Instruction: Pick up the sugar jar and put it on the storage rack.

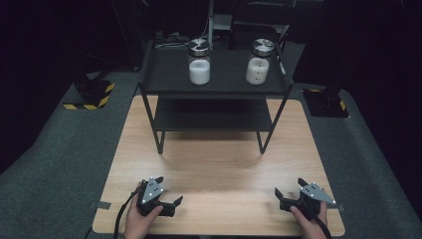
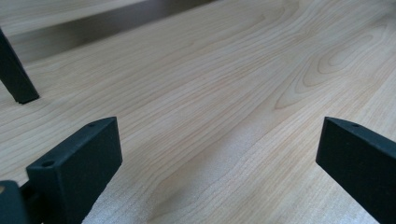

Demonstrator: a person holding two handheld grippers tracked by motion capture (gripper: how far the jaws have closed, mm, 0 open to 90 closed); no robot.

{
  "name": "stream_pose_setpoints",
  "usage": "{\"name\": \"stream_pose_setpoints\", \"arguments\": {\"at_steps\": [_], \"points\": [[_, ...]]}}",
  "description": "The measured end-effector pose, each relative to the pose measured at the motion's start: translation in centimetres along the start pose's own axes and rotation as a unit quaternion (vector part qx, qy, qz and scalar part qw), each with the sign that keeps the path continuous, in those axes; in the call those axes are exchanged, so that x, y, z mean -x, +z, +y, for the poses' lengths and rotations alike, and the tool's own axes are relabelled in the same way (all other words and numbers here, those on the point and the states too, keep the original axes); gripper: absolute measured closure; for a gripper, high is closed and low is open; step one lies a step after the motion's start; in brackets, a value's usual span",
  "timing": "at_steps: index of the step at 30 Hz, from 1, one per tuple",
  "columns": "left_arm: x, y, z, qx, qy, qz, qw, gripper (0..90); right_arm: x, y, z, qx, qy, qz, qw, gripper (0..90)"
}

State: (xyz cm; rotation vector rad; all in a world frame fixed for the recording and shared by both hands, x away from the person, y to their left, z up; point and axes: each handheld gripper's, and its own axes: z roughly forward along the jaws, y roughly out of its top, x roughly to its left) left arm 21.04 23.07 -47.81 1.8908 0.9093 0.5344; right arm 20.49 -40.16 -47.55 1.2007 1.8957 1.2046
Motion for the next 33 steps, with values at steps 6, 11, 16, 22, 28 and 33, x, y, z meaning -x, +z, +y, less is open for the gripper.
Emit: {"name": "stream_pose_setpoints", "arguments": {"at_steps": [6,11,16,22,28,33], "points": [[0.2,-0.3,-0.5,0.015,-0.004,0.006,0.9999,0.6,0.0,0.2,0.4,-0.012,-0.007,0.005,0.9999,0.4],[0.1,-0.4,-0.9,0.026,-0.012,0.007,0.9996,0.6,-0.2,0.4,0.7,-0.019,-0.018,0.006,0.9996,0.4],[0.1,-0.5,-1.1,0.03,-0.011,0.007,0.9995,0.6,-0.2,0.4,0.8,-0.021,-0.018,0.006,0.9996,0.4],[0.0,-0.5,-1.0,0.026,-0.009,0.003,0.9996,0.6,-0.4,0.4,0.7,-0.019,-0.023,0.003,0.9996,0.4],[0.1,-0.5,-1.0,0.025,-0.009,0.004,0.9996,0.6,-0.4,0.4,0.7,-0.019,-0.022,0.003,0.9996,0.4],[0.1,-0.5,-0.9,0.024,-0.01,0.002,0.9997,0.6,-0.3,0.4,0.8,-0.021,-0.021,0.006,0.9996,0.4]]}}
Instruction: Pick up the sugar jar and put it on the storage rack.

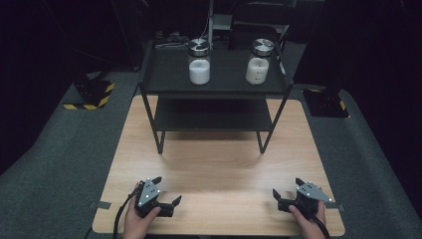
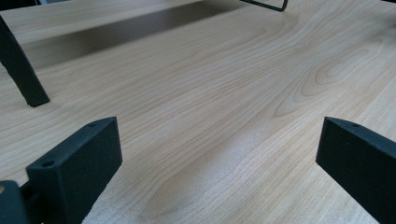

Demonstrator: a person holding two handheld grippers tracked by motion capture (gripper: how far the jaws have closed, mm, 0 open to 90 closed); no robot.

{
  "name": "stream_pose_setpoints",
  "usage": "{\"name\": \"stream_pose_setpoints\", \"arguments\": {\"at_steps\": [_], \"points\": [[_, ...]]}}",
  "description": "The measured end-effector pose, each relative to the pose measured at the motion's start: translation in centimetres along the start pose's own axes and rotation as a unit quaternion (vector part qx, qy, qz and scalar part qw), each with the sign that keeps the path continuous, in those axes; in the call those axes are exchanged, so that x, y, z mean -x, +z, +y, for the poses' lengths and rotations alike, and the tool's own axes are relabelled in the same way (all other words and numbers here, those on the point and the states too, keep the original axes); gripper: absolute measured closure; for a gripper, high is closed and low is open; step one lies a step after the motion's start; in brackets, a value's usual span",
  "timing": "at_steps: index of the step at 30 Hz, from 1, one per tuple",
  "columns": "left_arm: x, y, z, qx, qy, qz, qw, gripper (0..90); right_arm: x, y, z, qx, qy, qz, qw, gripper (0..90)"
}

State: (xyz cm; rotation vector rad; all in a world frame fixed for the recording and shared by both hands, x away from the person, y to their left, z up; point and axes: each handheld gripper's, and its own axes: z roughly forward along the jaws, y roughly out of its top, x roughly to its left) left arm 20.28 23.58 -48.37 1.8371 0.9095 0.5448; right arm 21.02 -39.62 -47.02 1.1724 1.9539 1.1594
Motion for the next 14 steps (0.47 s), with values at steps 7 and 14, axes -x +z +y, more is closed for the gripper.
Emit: {"name": "stream_pose_setpoints", "arguments": {"at_steps": [7,14], "points": [[-0.08,0.04,0.05,-0.001,-0.001,-0.001,1.0,0.6,0.06,-0.04,-0.09,0.002,0.002,0.001,1.0,0.4],[-0.11,-0.06,-0.08,0.001,0.001,-0.004,1.0,0.6,0.0,0.09,0.1,-0.003,-0.006,0.003,1.0,0.5]]}}
